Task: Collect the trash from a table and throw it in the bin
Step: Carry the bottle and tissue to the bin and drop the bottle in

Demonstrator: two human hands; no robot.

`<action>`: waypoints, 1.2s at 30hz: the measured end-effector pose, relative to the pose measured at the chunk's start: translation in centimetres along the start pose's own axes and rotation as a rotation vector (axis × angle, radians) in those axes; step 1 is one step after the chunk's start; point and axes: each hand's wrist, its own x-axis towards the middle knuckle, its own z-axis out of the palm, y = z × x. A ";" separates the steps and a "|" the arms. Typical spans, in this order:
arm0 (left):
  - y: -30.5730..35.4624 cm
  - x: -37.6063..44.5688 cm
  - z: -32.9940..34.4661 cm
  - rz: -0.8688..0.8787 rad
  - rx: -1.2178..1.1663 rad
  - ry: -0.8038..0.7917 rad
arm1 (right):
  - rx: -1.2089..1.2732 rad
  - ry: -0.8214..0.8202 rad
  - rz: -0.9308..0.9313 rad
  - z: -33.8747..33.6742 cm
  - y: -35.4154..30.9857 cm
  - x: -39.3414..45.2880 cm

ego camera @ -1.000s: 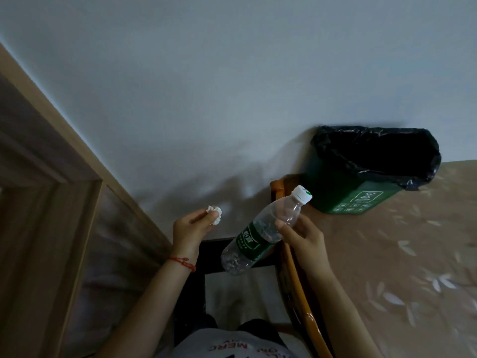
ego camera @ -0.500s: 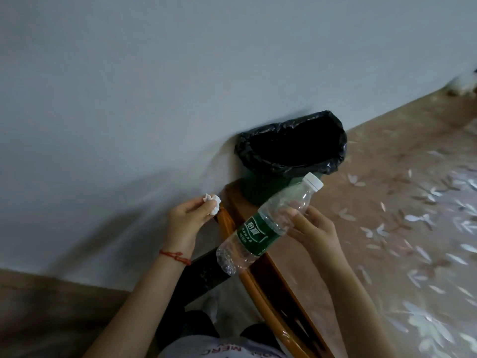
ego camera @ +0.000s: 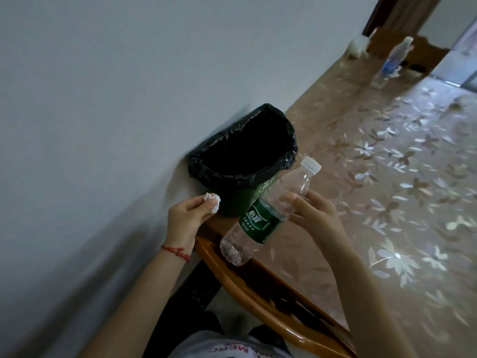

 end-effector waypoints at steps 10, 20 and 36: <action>-0.2 0.6 -0.1 -0.046 -0.037 -0.002 | 0.020 0.036 -0.090 -0.9 -5.6 3.4; 0.0 0.2 -0.1 -0.020 -0.030 0.005 | 0.032 0.117 -0.158 1.1 -9.7 8.4; 0.2 -0.6 -0.3 -0.013 -0.055 -0.001 | -0.439 0.266 -0.129 3.3 -5.9 11.9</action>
